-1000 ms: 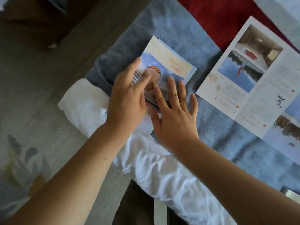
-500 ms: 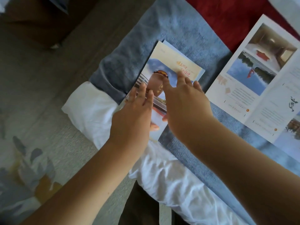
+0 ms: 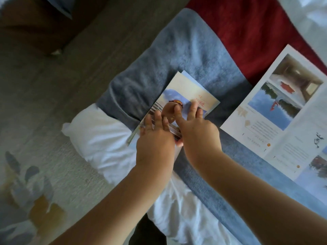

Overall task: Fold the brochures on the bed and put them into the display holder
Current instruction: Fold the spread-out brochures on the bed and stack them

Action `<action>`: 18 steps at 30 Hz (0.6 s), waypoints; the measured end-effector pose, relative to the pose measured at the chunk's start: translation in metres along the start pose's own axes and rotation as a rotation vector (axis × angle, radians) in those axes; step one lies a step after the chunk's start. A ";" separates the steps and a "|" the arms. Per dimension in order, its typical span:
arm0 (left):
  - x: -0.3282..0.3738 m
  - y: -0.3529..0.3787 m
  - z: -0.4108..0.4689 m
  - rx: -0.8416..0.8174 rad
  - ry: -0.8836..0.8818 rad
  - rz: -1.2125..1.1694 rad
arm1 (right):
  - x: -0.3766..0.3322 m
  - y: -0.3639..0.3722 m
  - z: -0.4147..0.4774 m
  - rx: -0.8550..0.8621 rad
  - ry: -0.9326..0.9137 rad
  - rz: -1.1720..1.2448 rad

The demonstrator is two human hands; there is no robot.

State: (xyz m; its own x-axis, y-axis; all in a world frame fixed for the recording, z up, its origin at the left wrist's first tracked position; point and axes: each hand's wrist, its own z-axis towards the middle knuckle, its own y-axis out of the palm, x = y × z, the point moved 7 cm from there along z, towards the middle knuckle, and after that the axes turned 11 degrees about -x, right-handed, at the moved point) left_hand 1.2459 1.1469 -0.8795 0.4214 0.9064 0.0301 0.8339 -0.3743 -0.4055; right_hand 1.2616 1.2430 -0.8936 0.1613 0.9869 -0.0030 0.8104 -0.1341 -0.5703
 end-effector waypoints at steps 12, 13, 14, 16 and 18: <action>0.009 -0.021 -0.019 0.157 -0.067 0.060 | 0.005 -0.015 -0.003 0.147 -0.013 0.052; 0.010 -0.024 -0.022 0.183 -0.072 0.070 | 0.005 -0.017 -0.006 0.179 -0.030 0.067; 0.011 -0.028 -0.025 0.211 -0.072 0.072 | 0.005 -0.020 -0.009 0.206 -0.052 0.082; 0.013 -0.026 -0.029 0.256 -0.064 0.085 | 0.008 -0.019 -0.019 0.241 -0.097 0.138; 0.013 -0.011 -0.031 0.237 -0.073 0.157 | 0.017 -0.016 -0.035 0.291 -0.156 0.231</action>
State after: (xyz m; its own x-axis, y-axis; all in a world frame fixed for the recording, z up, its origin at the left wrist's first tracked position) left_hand 1.2532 1.1567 -0.8458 0.5047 0.8560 -0.1123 0.6503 -0.4625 -0.6026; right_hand 1.2706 1.2585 -0.8556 0.2146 0.9386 -0.2700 0.5661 -0.3448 -0.7487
